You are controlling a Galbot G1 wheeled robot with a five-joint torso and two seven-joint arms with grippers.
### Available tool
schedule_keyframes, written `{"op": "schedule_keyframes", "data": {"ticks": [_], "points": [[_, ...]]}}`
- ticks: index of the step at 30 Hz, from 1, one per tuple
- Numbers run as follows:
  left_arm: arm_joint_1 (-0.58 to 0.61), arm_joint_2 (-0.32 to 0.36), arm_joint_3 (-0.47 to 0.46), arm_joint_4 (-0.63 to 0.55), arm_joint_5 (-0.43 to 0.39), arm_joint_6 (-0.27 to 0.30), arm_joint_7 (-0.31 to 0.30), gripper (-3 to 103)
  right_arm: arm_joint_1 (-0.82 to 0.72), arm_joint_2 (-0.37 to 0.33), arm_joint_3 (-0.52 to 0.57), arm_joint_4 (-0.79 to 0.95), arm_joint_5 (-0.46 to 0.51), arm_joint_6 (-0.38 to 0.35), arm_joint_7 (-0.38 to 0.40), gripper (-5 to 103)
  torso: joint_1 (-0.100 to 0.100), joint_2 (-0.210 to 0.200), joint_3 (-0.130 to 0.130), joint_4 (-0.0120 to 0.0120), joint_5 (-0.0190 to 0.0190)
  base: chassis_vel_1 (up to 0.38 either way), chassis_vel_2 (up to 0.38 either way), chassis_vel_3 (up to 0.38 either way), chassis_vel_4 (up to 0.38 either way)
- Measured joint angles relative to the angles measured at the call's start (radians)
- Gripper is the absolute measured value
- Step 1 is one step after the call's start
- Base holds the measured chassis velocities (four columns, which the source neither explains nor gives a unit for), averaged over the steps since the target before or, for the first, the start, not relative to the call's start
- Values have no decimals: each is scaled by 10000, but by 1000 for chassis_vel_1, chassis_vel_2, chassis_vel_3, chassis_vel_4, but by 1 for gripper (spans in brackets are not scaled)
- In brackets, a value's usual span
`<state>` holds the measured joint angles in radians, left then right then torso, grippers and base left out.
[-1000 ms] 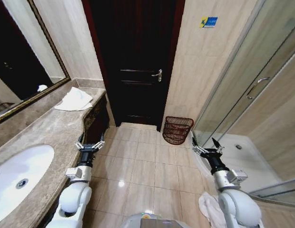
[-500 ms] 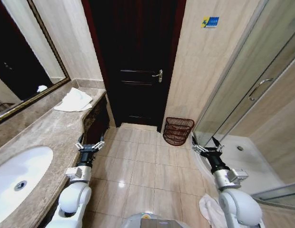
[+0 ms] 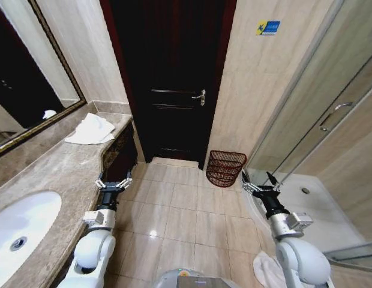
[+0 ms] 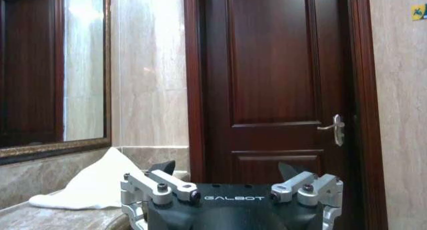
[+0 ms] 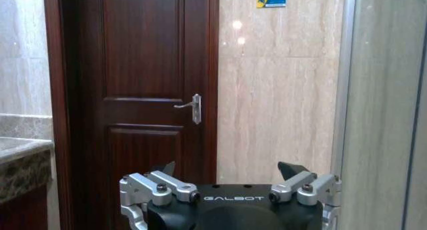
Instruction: Discard the used towel into the hamper.
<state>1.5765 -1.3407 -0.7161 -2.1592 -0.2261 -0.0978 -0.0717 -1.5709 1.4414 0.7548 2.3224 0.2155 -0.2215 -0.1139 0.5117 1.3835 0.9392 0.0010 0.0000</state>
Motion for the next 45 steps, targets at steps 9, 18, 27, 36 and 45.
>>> {"op": "schedule_keyframes", "data": {"ticks": [9, 18, 27, 36, 45], "points": [[38, 0, -20, -32, 18, 72, 45, 100, 33, -10, -23, 53, 0, -73, 36, 100, -1, 0, 0, -1, 1, -52, 47, 41, -50], [44, 2, -51, -46, 18, -35, 59, 100, 61, -40, -40, 93, -9, -102, 49, 100, 0, 0, 0, -1, 0, -18, 104, 106, -15], [87, -8, -63, -45, 18, -91, 91, 100, 77, -59, -51, 93, -12, -110, 65, 100, 0, 0, 0, -1, 0, 15, 130, 132, 22], [137, -27, -70, 7, 27, -212, 130, 100, 92, -92, -52, 93, -18, -118, -6, 100, 0, 0, 0, 2, 0, 51, 166, 181, 55], [150, -25, -86, 84, 27, -429, 67, 100, 141, -131, -77, 69, -25, -120, -24, 100, -1, 0, 0, 4, 0, 4, 177, 167, -10]]}}
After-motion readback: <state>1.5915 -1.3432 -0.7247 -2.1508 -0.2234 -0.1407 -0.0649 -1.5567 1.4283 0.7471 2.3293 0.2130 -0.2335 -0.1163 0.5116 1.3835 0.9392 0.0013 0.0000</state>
